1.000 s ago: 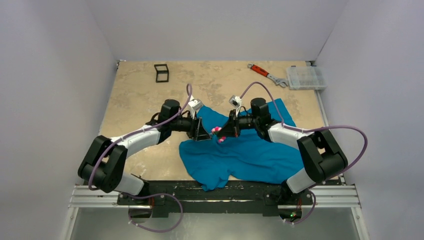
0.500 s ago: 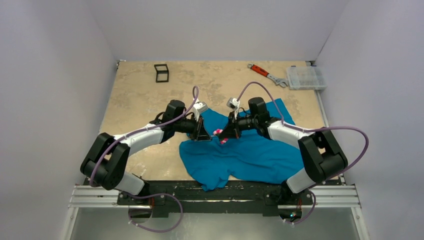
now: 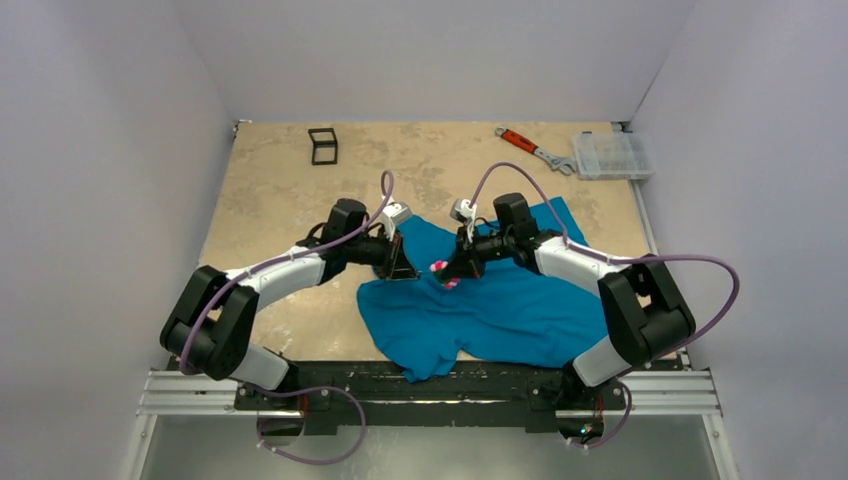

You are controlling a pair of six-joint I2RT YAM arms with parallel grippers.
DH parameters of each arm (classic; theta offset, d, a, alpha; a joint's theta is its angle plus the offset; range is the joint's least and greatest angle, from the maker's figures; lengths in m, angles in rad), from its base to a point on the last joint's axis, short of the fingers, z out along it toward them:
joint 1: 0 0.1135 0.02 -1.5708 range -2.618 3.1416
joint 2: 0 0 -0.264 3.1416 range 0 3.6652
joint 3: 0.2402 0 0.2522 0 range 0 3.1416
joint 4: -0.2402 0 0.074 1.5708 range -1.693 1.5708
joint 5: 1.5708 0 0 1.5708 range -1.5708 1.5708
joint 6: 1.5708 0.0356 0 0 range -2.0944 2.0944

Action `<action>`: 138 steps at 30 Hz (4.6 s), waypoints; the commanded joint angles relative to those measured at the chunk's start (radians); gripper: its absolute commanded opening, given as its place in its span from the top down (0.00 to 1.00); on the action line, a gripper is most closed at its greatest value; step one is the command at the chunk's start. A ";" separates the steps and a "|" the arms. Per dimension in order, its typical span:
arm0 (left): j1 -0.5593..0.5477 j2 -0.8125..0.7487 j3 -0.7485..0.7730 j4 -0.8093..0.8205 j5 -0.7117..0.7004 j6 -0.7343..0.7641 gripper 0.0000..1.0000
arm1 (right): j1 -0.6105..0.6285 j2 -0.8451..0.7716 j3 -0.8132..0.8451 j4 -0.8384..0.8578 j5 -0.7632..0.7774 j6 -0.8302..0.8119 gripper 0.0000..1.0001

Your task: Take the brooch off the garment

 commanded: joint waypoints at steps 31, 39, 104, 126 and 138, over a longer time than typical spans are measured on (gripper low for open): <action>0.063 -0.387 0.194 -0.254 -0.039 0.211 0.04 | -0.064 -0.216 0.211 0.159 -0.194 0.463 1.00; 0.064 -0.399 0.255 -0.102 0.110 -0.063 0.00 | -0.069 -0.234 0.196 0.537 -0.270 0.919 1.00; -0.030 -0.281 0.202 0.363 0.030 -0.556 0.75 | -0.067 -0.247 0.158 0.770 -0.181 1.127 1.00; -0.010 -0.284 0.191 0.312 0.013 -0.567 0.69 | -0.071 -0.256 0.150 0.747 -0.163 1.096 1.00; -0.015 -0.290 0.206 0.395 0.067 -0.550 0.49 | -0.070 -0.270 0.167 0.593 -0.110 0.979 1.00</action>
